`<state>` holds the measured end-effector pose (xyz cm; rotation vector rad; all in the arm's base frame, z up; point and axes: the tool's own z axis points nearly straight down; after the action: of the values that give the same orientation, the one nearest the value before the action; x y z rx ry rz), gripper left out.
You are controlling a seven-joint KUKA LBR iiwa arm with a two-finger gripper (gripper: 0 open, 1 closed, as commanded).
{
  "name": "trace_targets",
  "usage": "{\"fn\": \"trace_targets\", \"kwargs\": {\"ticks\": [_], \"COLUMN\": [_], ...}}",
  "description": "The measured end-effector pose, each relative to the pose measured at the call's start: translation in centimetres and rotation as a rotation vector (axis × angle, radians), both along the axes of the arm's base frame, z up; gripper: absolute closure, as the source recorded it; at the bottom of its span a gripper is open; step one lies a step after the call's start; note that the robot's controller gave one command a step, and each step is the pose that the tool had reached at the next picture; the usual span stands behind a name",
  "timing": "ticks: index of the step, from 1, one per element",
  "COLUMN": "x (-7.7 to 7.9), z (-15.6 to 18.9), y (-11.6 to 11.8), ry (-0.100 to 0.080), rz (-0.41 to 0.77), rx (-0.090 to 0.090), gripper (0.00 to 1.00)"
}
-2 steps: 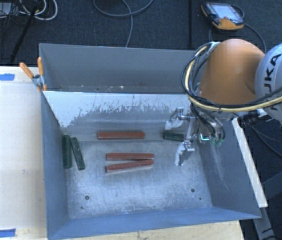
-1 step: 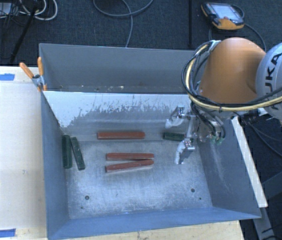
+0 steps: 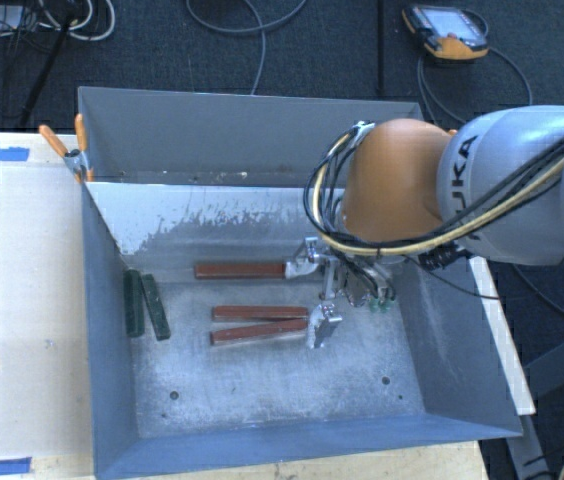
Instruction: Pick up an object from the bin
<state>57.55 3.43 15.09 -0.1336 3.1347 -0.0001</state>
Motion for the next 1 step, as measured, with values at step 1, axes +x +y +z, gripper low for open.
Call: {"fn": "trace_targets", "kwargs": {"ticks": [1], "x": [-0.46], "z": [0.57], "y": [4.44], "ry": [0.009], "rz": [-0.056], "rx": [0.000], "gripper": [0.00]}}
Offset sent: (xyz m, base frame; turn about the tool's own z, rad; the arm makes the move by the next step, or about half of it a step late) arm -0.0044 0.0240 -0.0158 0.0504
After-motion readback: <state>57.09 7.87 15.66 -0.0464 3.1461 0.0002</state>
